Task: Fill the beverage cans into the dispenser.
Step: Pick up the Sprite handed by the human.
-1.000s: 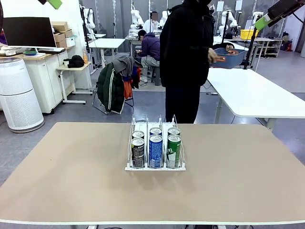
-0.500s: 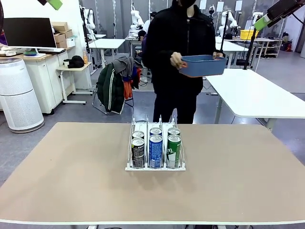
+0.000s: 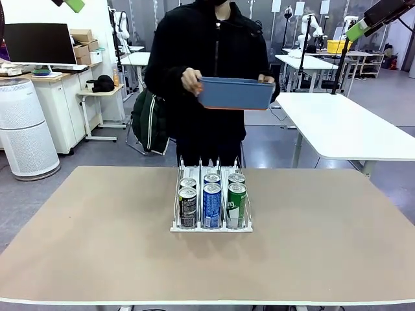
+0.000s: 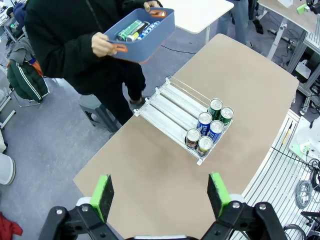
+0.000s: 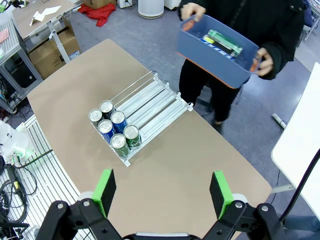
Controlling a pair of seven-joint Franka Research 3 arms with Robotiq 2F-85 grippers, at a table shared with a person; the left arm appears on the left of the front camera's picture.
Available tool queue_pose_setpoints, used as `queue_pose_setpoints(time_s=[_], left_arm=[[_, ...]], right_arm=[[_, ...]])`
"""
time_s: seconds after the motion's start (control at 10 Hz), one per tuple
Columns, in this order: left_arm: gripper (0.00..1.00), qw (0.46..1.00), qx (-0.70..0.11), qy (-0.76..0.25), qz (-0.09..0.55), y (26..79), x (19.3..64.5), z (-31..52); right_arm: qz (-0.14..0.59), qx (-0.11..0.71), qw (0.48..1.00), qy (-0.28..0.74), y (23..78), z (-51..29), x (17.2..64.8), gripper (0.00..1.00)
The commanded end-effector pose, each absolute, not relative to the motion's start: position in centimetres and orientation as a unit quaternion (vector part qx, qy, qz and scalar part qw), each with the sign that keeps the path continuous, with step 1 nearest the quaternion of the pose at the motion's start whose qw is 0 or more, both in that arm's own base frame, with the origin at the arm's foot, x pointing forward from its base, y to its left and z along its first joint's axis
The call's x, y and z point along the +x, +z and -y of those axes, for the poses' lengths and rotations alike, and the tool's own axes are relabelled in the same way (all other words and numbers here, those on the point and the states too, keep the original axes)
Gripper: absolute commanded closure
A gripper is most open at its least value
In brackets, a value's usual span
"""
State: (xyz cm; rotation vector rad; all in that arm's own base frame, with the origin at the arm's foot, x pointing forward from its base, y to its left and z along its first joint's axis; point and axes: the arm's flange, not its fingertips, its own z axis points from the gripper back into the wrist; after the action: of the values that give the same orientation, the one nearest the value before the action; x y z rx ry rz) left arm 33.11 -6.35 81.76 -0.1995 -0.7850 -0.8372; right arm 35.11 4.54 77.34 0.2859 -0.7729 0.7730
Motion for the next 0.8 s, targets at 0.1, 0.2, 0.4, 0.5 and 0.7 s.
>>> queue_pose_setpoints(time_s=[0.1, 0.2, 0.4, 0.5, 0.7], left_arm=[[0.0, 0.836, -0.095, -0.393, 0.37, 81.75, 33.18, 6.32], [0.0, 0.836, -0.095, -0.393, 0.37, 81.75, 33.18, 6.32], [0.0, 0.836, -0.095, -0.393, 0.37, 81.75, 33.18, 6.32], [0.0, 0.836, -0.095, -0.393, 0.37, 81.75, 33.18, 6.32], [0.0, 0.836, -0.095, -0.393, 0.37, 81.75, 33.18, 6.32]], right_arm=[[0.367, 0.138, 0.846, 0.362, 77.41, -4.62, 35.06, 0.0], [0.367, 0.138, 0.846, 0.362, 77.41, -4.62, 35.06, 0.0], [0.367, 0.138, 0.846, 0.362, 77.41, -4.62, 35.06, 0.0], [0.367, 0.138, 0.846, 0.362, 77.41, -4.62, 35.06, 0.0], [0.367, 0.138, 0.846, 0.362, 77.41, -4.62, 35.06, 0.0]])
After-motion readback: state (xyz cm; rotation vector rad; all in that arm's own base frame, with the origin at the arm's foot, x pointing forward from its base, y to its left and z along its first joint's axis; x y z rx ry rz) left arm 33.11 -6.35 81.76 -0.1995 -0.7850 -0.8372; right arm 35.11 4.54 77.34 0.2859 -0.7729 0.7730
